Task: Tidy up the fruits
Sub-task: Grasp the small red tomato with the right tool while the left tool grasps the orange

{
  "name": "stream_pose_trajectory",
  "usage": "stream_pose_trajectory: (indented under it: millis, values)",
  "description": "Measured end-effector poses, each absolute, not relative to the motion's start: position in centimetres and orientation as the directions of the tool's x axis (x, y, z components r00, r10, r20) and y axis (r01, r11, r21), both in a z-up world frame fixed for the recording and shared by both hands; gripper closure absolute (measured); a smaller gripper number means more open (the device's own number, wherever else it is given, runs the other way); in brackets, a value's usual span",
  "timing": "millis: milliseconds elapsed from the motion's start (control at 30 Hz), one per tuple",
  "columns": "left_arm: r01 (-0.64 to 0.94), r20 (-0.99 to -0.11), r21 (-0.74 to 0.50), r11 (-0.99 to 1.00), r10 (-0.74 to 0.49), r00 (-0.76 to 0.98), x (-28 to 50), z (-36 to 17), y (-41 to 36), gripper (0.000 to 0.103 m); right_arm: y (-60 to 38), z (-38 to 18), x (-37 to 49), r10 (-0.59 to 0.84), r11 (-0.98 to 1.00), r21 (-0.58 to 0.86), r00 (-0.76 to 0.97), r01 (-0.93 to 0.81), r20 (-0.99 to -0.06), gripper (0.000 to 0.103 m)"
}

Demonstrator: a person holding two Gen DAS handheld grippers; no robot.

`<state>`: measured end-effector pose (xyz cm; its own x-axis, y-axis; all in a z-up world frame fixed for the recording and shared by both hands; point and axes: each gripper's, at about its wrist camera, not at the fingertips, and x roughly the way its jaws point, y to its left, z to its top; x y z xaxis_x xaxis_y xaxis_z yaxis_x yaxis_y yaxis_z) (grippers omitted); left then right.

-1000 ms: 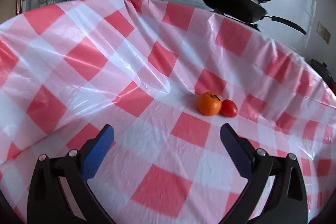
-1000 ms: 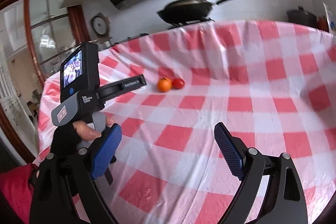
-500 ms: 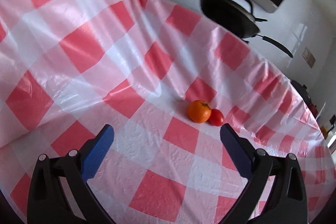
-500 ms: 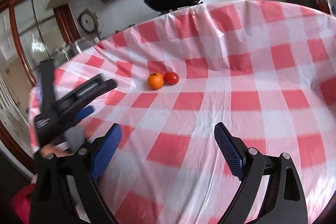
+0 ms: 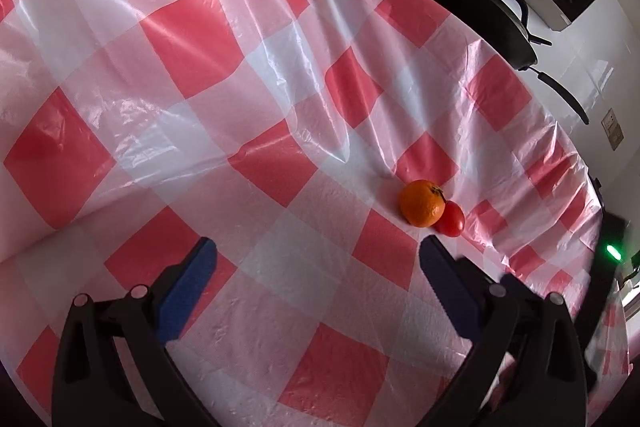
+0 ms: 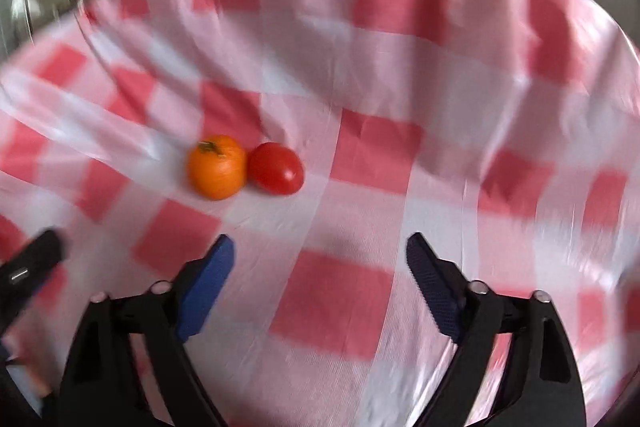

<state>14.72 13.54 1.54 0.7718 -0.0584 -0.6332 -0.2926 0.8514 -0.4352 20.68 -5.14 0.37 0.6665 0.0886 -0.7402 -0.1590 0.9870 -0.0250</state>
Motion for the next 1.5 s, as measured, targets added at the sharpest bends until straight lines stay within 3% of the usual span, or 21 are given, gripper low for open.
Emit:
stream_pose_trajectory:
  millis: [233,500,567,767,867,1200,1500]
  values:
    - [-0.317,-0.637,-0.474,0.822,-0.071,0.767,14.7,1.2,14.4,0.002,-2.8,-0.4,24.7,0.083,0.967,-0.096,0.643,-0.238,-0.761,0.046]
    - [-0.315,-0.638,-0.474,0.822,-0.074,0.767,14.8,1.1,14.4,0.002,-2.3,-0.5,25.5,0.163,0.963,-0.012,0.622,-0.268,-0.766,0.072]
    - [-0.312,-0.638,-0.471,0.825,-0.074,0.767,14.7,1.1,14.3,0.002,-2.9,-0.4,24.6,0.156,0.968,-0.009,0.629,-0.251,-0.761,0.072]
    - [-0.299,-0.636,-0.452,0.841,-0.068,0.769,14.8,1.3,13.8,0.002,-8.5,0.8,18.4,0.272,0.961,0.227,0.699,-0.16,-0.662,0.072]
    - [-0.281,-0.63,-0.44,0.853,-0.07,0.774,14.9,1.5,13.2,0.002,-11.5,1.2,16.3,0.251,0.955,0.285,0.746,-0.086,-0.617,0.072]
    - [-0.145,-0.628,-0.417,0.897,-0.169,0.76,17.2,1.8,9.6,0.002,-20.0,1.1,16.7,0.273,0.839,0.541,0.817,0.056,-0.508,0.071]
    - [-0.102,-0.704,-0.211,0.972,-0.079,0.705,25.3,1.8,4.2,0.004,-20.9,0.9,16.8,0.302,0.799,0.598,0.824,0.056,-0.48,0.071]
